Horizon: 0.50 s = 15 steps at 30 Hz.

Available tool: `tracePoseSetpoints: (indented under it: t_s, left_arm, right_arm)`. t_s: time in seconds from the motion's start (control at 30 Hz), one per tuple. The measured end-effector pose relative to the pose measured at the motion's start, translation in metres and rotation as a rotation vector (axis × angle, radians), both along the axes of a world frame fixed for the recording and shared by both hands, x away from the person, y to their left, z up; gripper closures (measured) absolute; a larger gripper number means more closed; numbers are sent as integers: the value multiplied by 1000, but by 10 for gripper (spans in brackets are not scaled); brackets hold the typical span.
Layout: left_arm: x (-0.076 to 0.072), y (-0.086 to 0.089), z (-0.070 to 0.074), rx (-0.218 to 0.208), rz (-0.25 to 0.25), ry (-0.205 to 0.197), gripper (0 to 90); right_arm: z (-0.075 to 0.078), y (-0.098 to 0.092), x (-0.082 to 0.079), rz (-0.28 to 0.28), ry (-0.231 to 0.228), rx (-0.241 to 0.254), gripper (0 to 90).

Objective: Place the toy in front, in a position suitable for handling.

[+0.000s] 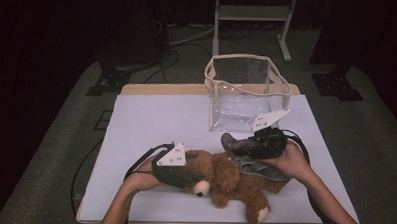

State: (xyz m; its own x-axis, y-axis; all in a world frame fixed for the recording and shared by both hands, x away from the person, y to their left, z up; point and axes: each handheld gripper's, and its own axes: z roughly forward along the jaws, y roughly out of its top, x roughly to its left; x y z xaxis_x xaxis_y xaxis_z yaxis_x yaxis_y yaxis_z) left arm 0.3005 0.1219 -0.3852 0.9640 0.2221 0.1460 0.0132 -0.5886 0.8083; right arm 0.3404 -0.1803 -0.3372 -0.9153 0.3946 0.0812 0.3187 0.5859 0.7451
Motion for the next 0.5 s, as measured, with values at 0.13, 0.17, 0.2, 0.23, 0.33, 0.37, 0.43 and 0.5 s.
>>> tracePoseSetpoints:
  t_s: [0.13,0.17,0.2,0.23,0.33,0.37,0.43,0.5]
  left_arm:
    - [1,1,1,-17,-3,13,380]
    - [1,2,2,-24,-6,19,365]
    - [1,2,3,-29,-6,25,342]
    - [1,2,5,-40,-3,31,313]
    - [1,5,10,-23,27,33,212]
    - [2,8,10,-28,36,45,190]
    - [2,11,10,-47,39,68,185]
    - [1,13,8,-36,19,73,232]
  right_arm:
    - [-16,-5,-3,-11,35,-7,705]
    - [-17,-7,-6,-14,39,1,705]
    - [-18,-9,-8,-13,39,10,705]
    - [-20,-11,-12,-12,40,17,706]
    - [-26,-16,-24,-14,35,43,706]
    - [-27,-18,-26,-16,33,50,706]
    - [-30,-24,-34,-23,28,74,706]
    - [-33,-29,-42,-29,29,101,707]
